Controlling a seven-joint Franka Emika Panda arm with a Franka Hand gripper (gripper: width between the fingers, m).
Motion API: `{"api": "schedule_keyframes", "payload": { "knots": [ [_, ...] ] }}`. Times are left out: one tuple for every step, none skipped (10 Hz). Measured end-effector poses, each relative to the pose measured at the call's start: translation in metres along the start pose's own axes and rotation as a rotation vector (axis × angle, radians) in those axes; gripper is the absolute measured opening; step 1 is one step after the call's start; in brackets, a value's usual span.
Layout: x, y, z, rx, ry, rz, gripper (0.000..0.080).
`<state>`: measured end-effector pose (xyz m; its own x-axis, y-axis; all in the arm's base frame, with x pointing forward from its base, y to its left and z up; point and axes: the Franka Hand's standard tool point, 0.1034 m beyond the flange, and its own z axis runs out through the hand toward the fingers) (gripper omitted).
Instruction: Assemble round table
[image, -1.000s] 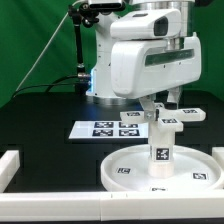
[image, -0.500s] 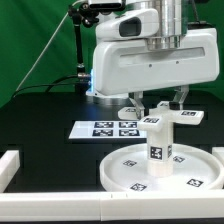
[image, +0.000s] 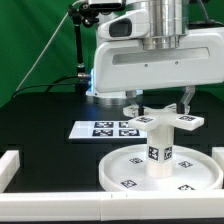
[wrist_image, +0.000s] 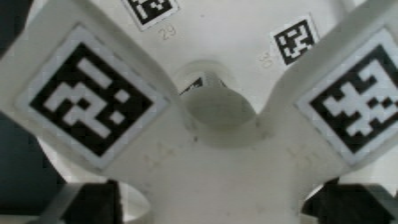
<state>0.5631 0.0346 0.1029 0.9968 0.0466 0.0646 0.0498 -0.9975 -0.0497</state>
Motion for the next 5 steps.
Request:
{"api": "schedule_keyframes", "payload": {
  "knots": [
    [-0.001,0.000,-0.001,0.001,-0.006,-0.002,0.0613],
    [-0.001,0.000,-0.010,0.002,-0.014,-0.007,0.0643],
    [-0.001,-0.001,-0.021,0.003,-0.021,-0.009,0.0643],
    [-0.002,-0.002,-0.034,0.005,-0.032,-0.006,0.0648],
    [-0.001,-0.003,-0.042,0.005,-0.030,-0.006,0.0648]
  ]
}}
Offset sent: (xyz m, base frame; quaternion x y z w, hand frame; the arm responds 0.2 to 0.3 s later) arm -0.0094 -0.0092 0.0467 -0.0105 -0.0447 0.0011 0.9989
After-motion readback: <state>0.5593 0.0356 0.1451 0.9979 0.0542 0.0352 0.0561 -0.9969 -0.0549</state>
